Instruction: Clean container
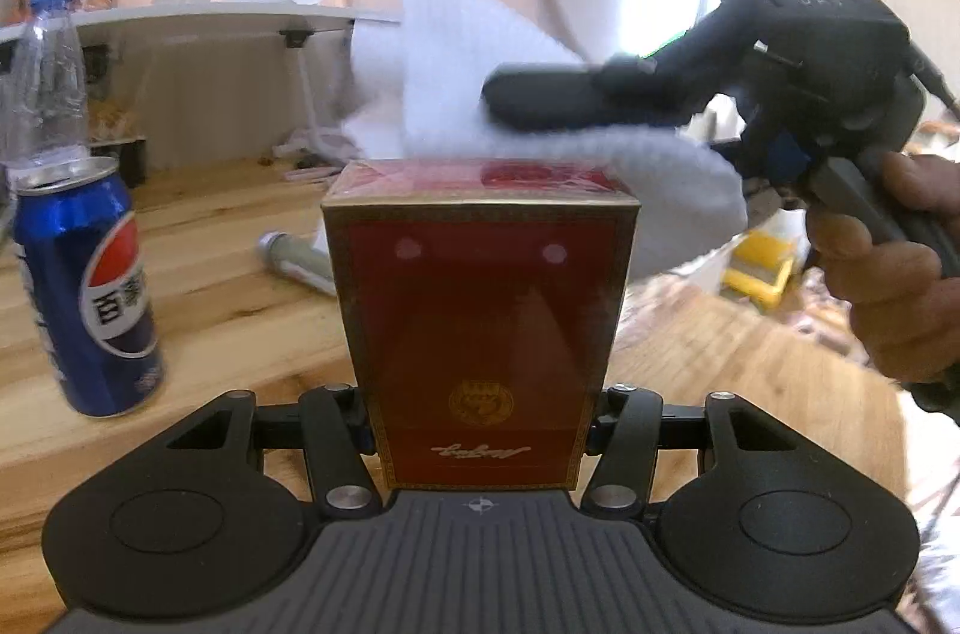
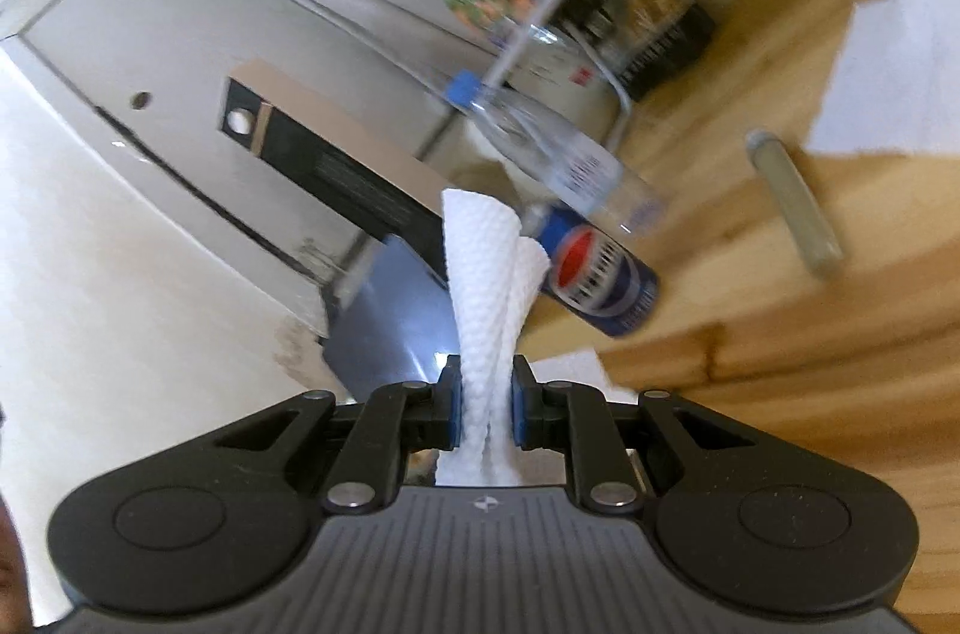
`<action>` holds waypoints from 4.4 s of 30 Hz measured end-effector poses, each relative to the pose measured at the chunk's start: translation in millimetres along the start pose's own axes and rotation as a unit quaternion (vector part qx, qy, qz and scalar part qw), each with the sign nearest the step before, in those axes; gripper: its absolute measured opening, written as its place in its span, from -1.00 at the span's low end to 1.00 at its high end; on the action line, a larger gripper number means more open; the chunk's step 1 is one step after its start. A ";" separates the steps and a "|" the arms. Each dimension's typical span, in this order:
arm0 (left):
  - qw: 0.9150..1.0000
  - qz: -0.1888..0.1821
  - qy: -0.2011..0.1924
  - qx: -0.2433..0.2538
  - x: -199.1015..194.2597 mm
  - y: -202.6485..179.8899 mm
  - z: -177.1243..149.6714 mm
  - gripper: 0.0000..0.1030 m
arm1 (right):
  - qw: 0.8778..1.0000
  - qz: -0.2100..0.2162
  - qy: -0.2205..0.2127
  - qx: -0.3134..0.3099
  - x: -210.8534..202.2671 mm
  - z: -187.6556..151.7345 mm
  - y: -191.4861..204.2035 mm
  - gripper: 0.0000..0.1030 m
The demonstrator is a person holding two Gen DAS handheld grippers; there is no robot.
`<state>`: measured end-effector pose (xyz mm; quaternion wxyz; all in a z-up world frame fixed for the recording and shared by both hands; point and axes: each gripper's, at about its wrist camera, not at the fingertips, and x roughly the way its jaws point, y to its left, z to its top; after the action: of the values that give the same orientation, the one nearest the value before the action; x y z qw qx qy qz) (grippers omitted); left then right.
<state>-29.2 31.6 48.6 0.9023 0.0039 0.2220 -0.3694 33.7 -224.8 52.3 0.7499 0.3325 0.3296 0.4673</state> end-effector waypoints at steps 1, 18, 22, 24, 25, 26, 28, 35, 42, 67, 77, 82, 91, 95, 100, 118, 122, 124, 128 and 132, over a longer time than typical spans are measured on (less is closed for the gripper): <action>1.000 -0.015 -0.007 -0.002 -3.1 0.8 0.8 0.09 | 1.000 0.004 0.002 -0.009 -2.3 1.2 3.1 -0.62; 0.950 -0.308 -0.015 -0.042 -14.8 7.0 -6.4 0.09 | 0.953 0.114 0.174 -0.220 -32.1 0.3 37.7 -0.62; 0.937 -0.347 -0.032 -0.035 -21.6 2.8 -10.4 0.09 | 0.947 0.140 0.197 -0.213 -25.6 -7.7 35.9 -0.62; 0.935 -0.351 -0.035 -0.034 -21.8 2.8 -11.0 0.09 | 0.946 0.137 0.205 -0.209 -25.7 -11.0 30.2 -0.62; 0.935 -0.351 -0.034 -0.034 -20.3 3.0 -10.9 0.09 | 0.946 0.136 0.209 -0.207 -25.7 -12.6 27.4 -0.62; 0.936 -0.349 -0.031 -0.034 -18.5 2.7 -10.8 0.09 | 0.946 0.135 0.213 -0.205 -25.8 -14.2 24.5 -0.62; 0.936 -0.350 -0.027 -0.033 -17.8 2.8 -11.6 0.09 | 0.946 0.131 0.215 -0.202 -29.6 -14.1 20.5 -0.62; 0.933 -0.358 -0.014 -0.030 -13.4 0.6 -13.3 0.09 | 0.946 0.124 0.204 -0.219 -26.1 -14.1 27.2 -0.62; 0.935 -0.355 -0.006 -0.016 -15.0 -4.6 -15.9 0.09 | 0.944 0.151 0.161 -0.244 -22.9 -4.3 48.1 -0.62; 0.938 -0.346 -0.006 -0.010 -15.1 -6.3 -17.2 0.09 | 0.964 0.100 0.072 -0.235 -35.2 -5.2 41.8 -0.62; 0.945 -0.327 -0.004 -0.019 -10.7 -0.9 -17.1 0.09 | 0.964 0.132 0.092 -0.212 -37.1 -26.9 36.0 -0.62; 0.945 -0.327 -0.011 -0.020 -12.9 0.4 -18.4 0.09 | 0.962 0.112 0.128 -0.215 -40.2 -34.8 33.2 -0.55; 0.963 -0.267 -0.018 -0.038 -7.3 8.4 -17.6 0.09 | 0.944 -0.194 0.017 -0.266 -47.7 -1.2 -1.1 -0.47; 0.973 -0.225 -0.014 -0.050 -2.4 15.4 -18.1 0.09 | 0.840 -0.408 0.053 -0.354 -6.9 10.1 -21.0 -0.47; 0.978 -0.195 -0.015 -0.067 0.0 24.1 -18.7 0.09 | 0.767 -0.477 0.106 -0.417 35.4 12.3 -43.5 -0.49; 0.990 -0.121 -0.008 -0.072 7.4 26.5 -17.3 0.09 | 0.868 -0.315 0.001 -0.383 -4.3 -4.9 57.5 0.77; 0.991 -0.099 0.001 -0.087 11.4 32.0 -17.2 0.09 | 0.892 -0.237 0.006 -0.385 -7.2 -34.1 96.1 0.77; 0.992 -0.100 0.004 -0.074 12.5 27.8 -17.5 0.09 | 0.896 -0.223 0.027 -0.383 2.4 -42.9 103.8 0.71; 0.994 -0.099 0.006 -0.041 14.3 17.0 -17.9 0.09 | 0.889 -0.227 0.069 -0.390 29.4 -51.6 105.7 0.24; 0.995 -0.090 -0.002 -0.041 10.8 18.4 -17.3 0.09 | 0.878 -0.243 0.100 -0.399 49.1 -53.2 101.7 -0.45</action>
<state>-17.0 40.7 25.7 0.8650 -0.0536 0.2349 -0.4401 -41.1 -134.7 95.5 0.8720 -0.1341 0.2589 0.3931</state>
